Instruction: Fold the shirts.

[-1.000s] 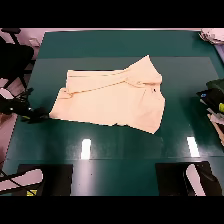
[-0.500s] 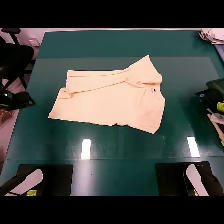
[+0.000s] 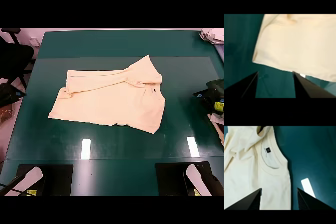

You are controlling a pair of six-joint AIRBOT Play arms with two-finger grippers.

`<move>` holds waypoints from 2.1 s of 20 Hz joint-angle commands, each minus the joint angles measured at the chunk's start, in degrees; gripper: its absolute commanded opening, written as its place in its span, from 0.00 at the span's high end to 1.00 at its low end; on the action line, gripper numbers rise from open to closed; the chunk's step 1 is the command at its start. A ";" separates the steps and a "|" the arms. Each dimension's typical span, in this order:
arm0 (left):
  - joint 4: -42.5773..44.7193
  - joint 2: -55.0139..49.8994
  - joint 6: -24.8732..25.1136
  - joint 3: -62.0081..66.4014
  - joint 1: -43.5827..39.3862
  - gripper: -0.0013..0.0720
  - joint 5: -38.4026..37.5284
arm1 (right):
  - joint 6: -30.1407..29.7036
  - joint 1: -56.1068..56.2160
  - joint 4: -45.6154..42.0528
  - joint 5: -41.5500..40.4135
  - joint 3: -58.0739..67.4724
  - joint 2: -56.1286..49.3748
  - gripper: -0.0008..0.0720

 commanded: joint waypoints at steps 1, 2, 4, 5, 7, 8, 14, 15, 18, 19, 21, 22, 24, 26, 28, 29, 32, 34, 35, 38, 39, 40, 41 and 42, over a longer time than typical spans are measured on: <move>9.31 -0.17 -1.60 -1.97 1.09 0.28 10.03 | -0.15 -0.02 0.07 -1.16 0.02 -0.13 0.30; 9.20 -0.17 -1.60 -2.47 1.09 0.28 10.05 | -0.15 -0.02 0.09 -1.55 0.02 -0.13 0.30; 8.48 -0.59 -2.32 -3.30 1.09 0.36 7.10 | -0.15 -0.02 0.11 -1.64 0.02 -0.13 0.30; 7.58 -1.38 -1.88 -4.09 1.09 0.51 5.38 | -0.15 -0.02 0.11 -1.70 0.02 -0.13 0.29; 4.20 -4.42 -0.68 -6.60 1.09 0.47 1.22 | -0.15 -0.02 0.13 -1.75 0.02 -0.13 0.30; 0.48 -6.27 1.88 -8.15 1.09 0.47 0.85 | -0.15 -0.02 0.13 -1.75 0.02 -0.13 0.30; -5.20 -18.43 4.85 -9.90 1.09 0.01 1.07 | -0.17 -0.02 0.15 -1.75 0.02 -0.13 0.30; -6.45 -20.09 4.85 -9.90 1.07 0.01 1.81 | -0.17 -0.02 0.13 -1.73 0.02 -0.13 0.30; -10.10 -24.09 5.27 -9.90 0.15 0.01 1.90 | -0.15 -0.02 0.15 -1.75 0.02 -0.13 0.30; -9.84 -25.03 5.29 -10.03 -1.18 0.01 2.27 | -0.15 -0.02 0.15 -1.73 0.02 -0.13 0.30; -9.31 -25.59 5.27 -11.06 -4.39 0.01 4.39 | -0.15 -0.02 0.17 -1.66 0.02 -0.13 0.30; -8.17 -25.59 5.22 -11.39 -5.75 0.01 5.68 | -0.15 -0.02 0.20 -1.62 0.02 -0.13 0.30; -7.06 -25.57 4.13 -11.56 -6.86 0.01 8.35 | -0.13 -0.02 0.22 -1.60 0.02 -0.13 0.30; -7.06 -25.57 3.26 -11.56 -6.86 0.01 9.92 | -0.15 -0.02 0.20 -1.16 0.02 -0.11 0.30; -6.99 -25.57 3.32 -11.56 -6.86 0.01 9.62 | -0.15 -0.02 0.20 -1.11 0.02 -0.13 0.30; -6.99 -25.57 3.32 -11.56 -6.86 0.01 9.77 | -0.15 -0.02 0.22 -1.25 0.02 -0.13 0.30; -6.99 -25.57 3.78 -11.56 -6.86 0.30 9.94 | -0.15 -0.02 0.20 -0.98 0.02 -0.11 0.30; -7.02 -25.57 3.76 -11.56 -6.86 0.35 10.05 | -0.15 -0.02 0.22 -0.79 0.02 -0.13 0.30; -7.02 -25.57 3.76 -11.56 -6.86 0.35 9.99 | -0.13 -0.02 0.22 -0.79 0.02 -0.13 0.30; -7.21 -25.57 5.79 -11.56 -6.86 0.95 9.16 | -0.15 -0.02 0.20 -0.52 0.02 -0.11 0.30; -7.30 -25.57 6.51 -11.56 -6.86 0.95 8.44 | -0.15 -0.02 0.20 -0.55 0.02 -0.13 0.30; -7.37 -25.57 6.84 -11.56 -6.86 0.95 7.76 | -0.15 -0.02 0.20 -0.55 0.02 -0.13 0.30; -7.34 -25.57 6.82 -11.54 -6.86 0.95 7.39 | -0.15 -0.02 0.15 -0.39 0.02 -0.13 0.30; -7.37 -25.57 6.84 -11.50 -6.86 0.95 7.13 | -0.15 -0.02 -0.04 -0.11 0.02 -0.13 0.30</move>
